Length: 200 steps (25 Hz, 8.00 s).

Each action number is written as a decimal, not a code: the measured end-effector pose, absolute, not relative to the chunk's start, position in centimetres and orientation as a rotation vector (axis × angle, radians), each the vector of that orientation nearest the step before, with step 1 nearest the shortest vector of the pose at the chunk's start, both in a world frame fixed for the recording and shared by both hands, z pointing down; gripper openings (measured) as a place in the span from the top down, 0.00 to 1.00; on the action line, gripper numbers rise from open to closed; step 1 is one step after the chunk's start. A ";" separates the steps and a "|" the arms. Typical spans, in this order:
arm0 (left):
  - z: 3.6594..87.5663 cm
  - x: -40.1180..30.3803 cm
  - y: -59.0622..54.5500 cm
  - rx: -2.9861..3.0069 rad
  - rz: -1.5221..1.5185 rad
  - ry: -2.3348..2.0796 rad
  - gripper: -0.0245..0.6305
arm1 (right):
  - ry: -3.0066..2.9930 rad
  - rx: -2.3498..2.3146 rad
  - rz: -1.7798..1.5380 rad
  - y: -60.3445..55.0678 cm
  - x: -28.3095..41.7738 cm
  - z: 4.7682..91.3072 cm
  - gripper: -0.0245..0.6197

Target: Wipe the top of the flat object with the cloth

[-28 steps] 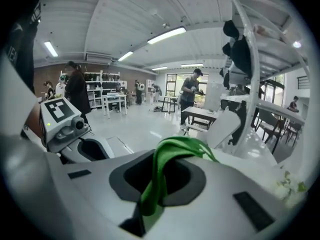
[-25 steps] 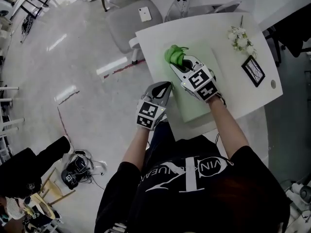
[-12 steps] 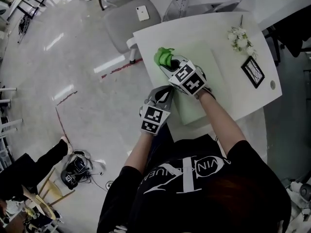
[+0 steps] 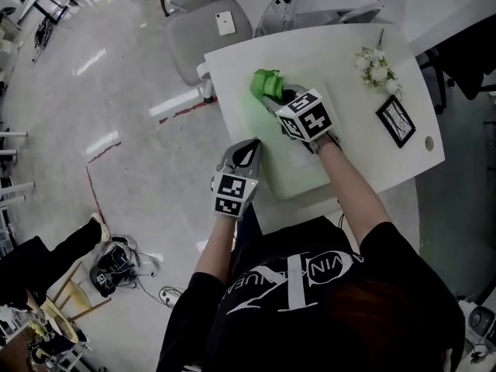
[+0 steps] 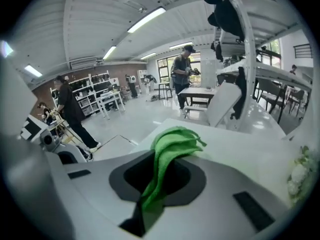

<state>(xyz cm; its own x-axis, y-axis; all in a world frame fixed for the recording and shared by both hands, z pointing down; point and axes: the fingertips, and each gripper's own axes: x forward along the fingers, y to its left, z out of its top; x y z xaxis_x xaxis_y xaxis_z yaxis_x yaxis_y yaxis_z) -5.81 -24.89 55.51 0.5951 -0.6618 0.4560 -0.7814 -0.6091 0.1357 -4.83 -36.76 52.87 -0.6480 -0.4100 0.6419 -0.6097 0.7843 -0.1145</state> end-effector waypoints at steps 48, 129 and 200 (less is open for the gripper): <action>55.6 -4.3 -18.5 2.464 0.467 -1.176 0.95 | -2.461 0.450 0.316 -27.1 -7.7 51.6 0.90; 55.2 -2.4 -11.4 2.421 0.308 -1.218 0.95 | -2.418 0.398 0.356 -18.1 -3.1 53.2 0.90; 53.9 -9.0 -10.7 2.167 0.102 -1.476 0.95 | -2.487 0.418 0.481 -11.5 1.0 52.9 0.90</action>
<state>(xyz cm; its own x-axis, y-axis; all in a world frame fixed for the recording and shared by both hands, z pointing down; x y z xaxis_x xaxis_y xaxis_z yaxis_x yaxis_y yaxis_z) -8.96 -10.68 53.85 0.4054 -0.8492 0.3385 -0.8877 -0.2772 0.3677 0.98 -11.46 52.86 -0.7908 -0.1887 0.5823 -0.3921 0.8866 -0.2452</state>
